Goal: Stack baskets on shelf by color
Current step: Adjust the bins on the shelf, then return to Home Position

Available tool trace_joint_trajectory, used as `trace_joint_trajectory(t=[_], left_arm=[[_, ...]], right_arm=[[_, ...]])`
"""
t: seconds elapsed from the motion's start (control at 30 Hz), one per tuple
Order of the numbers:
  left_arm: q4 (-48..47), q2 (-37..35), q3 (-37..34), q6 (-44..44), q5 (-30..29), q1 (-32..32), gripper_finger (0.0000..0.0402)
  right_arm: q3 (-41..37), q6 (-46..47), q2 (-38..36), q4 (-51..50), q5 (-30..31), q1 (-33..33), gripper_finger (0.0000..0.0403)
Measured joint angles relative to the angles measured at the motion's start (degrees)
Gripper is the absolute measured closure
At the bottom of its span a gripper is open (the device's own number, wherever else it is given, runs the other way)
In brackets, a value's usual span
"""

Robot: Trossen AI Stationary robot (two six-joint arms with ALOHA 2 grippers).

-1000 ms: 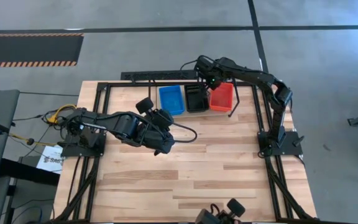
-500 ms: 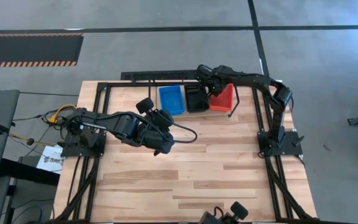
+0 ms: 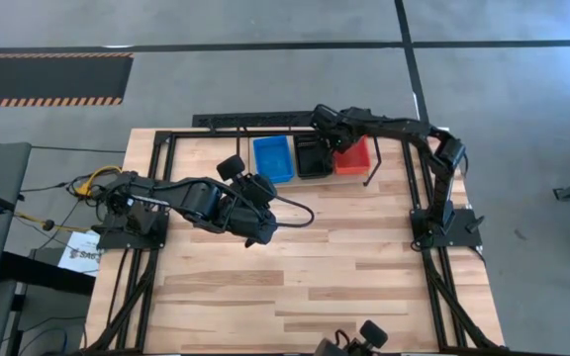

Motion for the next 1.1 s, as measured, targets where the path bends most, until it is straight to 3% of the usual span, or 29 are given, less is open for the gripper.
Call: trace_joint_trajectory(t=[0.37,0.57,0.73,0.9,1.1], left_arm=[[0.0,0.0,0.0,-0.8,0.0,0.0,0.0313],[0.1,0.0,0.0,-0.9,0.0,0.0,0.0313],[0.0,0.0,0.0,-0.8,0.0,0.0,0.0313],[-2.3,0.0,-0.4,-1.4,0.0,0.0,0.0313],[-2.3,-1.9,-8.5,-2.7,0.5,0.0,0.0313]], right_arm=[[0.0,0.0,-0.4,0.5,-1.2,2.1,0.0402],[0.0,-0.2,-6.2,-0.5,-0.2,1.7,0.0402],[0.1,-1.4,-15.3,-1.2,-0.3,2.4,0.0402],[0.1,-4.6,-26.5,-1.3,-6.9,4.8,0.0402],[0.0,-6.2,-41.5,-1.5,-13.2,8.6,0.0402]])
